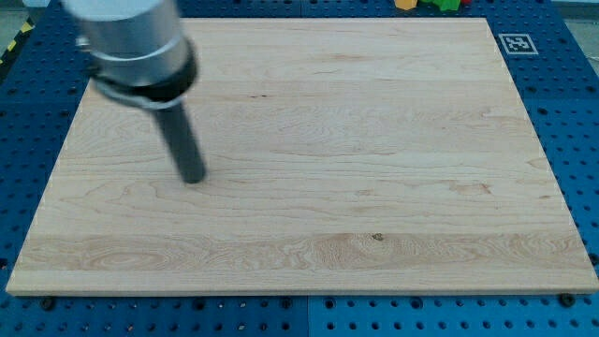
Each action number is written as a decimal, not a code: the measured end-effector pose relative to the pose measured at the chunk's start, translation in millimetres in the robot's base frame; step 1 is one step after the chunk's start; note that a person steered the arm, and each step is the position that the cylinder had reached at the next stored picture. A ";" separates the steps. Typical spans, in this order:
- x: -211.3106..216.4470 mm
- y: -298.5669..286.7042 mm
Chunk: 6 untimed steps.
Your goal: Point your arm at the center
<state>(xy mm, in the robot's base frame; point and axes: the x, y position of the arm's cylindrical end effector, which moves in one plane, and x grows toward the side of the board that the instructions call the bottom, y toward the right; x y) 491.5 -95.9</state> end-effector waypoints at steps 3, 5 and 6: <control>36.3 79.6; -13.3 189.1; -84.7 189.9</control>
